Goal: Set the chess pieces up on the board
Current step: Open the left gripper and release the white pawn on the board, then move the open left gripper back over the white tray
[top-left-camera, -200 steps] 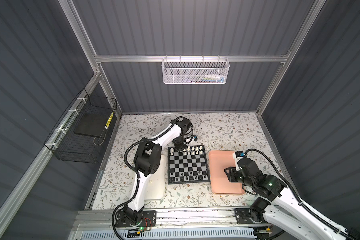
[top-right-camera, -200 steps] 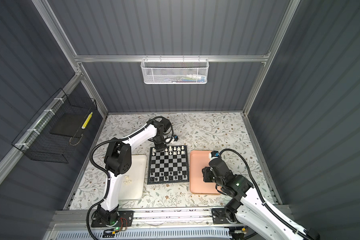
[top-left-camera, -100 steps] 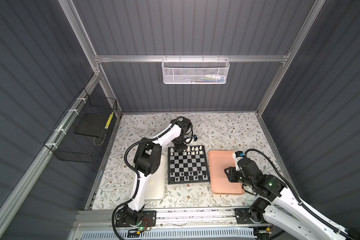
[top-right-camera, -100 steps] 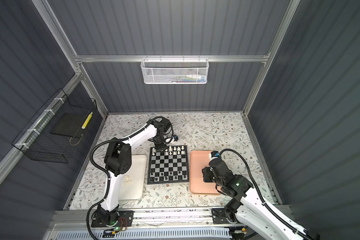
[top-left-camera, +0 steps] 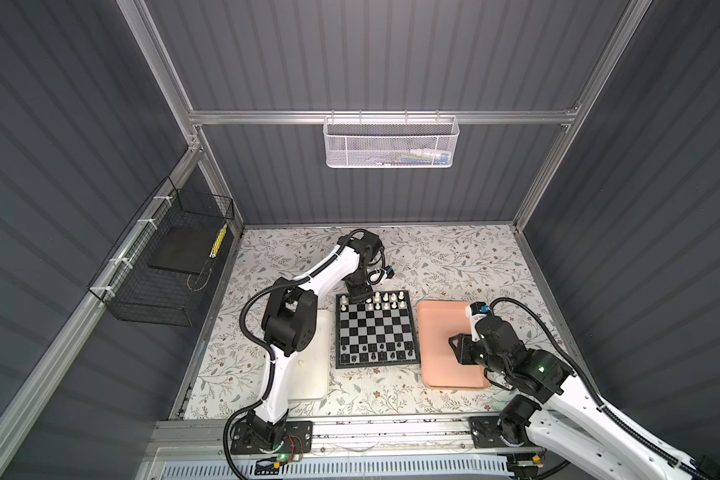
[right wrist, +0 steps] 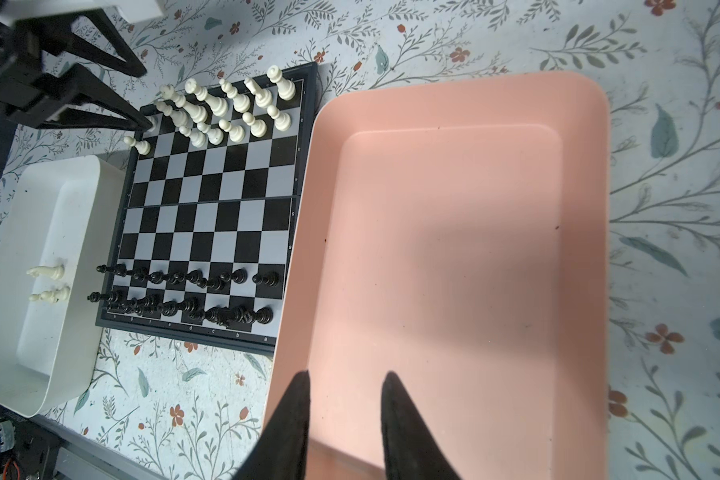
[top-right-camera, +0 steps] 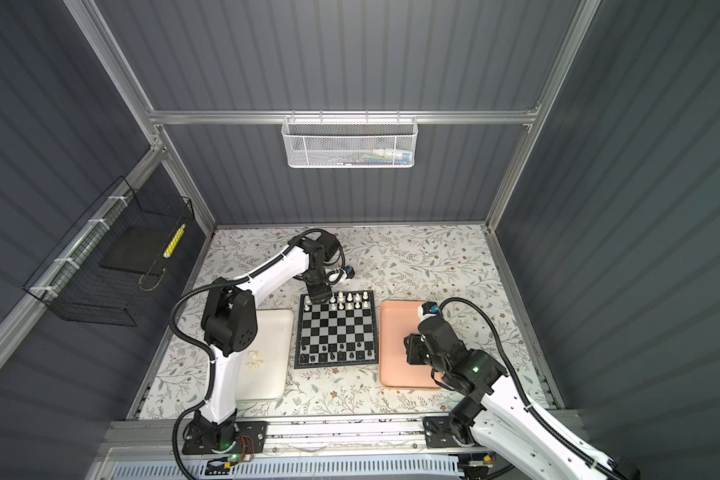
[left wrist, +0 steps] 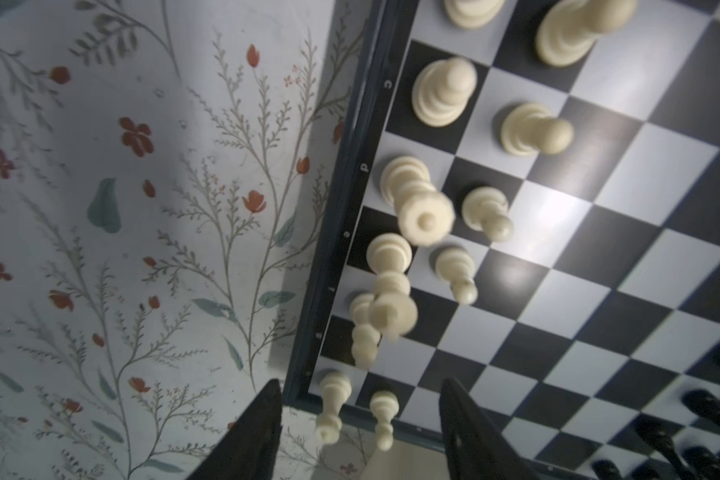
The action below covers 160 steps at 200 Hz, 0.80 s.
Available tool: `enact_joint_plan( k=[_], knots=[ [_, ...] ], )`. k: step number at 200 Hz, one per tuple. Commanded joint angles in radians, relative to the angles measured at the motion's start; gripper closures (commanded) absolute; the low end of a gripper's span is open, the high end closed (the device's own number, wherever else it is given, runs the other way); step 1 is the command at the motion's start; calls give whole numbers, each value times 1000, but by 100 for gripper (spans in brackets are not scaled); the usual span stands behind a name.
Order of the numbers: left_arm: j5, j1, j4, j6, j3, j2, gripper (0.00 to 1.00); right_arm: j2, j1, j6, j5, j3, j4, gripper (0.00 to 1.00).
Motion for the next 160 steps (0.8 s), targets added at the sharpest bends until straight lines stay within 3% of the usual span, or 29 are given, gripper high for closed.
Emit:
enact_joint_plan(
  k=[1, 38, 82, 131, 160],
  knots=[
    [-4, -8, -57, 9, -6, -103, 37, -7, -3, -1, 14, -3, -2, 68],
    [-17, -6, -121, 2, -78, -228, 36, -11, -3, 3, 14, 0, -6, 68],
    [-19, 22, -173, -40, -303, -495, 32, -7, -4, -7, 14, 10, -8, 68],
    [38, 217, -169, -10, -619, -792, 29, 25, -7, -15, -17, 34, 5, 68],
    [21, 253, -95, -22, -799, -909, 26, 47, -8, -3, -54, 34, 44, 68]
  ],
)
